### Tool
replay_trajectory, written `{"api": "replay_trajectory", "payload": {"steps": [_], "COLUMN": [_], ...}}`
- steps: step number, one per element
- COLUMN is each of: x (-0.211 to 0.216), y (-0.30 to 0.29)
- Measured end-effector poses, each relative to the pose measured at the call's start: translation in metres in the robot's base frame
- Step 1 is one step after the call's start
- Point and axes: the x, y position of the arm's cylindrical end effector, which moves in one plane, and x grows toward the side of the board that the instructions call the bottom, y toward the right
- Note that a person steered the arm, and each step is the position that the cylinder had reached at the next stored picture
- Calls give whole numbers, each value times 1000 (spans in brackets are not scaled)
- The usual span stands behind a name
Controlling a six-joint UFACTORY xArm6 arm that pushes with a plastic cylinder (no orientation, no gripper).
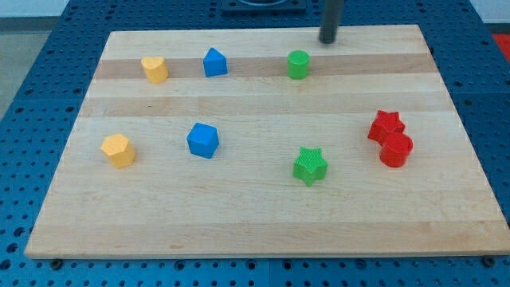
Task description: Move the green circle above the red blocks
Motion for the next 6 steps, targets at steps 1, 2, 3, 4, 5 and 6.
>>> {"api": "replay_trajectory", "payload": {"steps": [1,2,3,4,5,6], "x": [19,49,71,61,59,60], "y": [-51,-75,-66,-23,18,35]}}
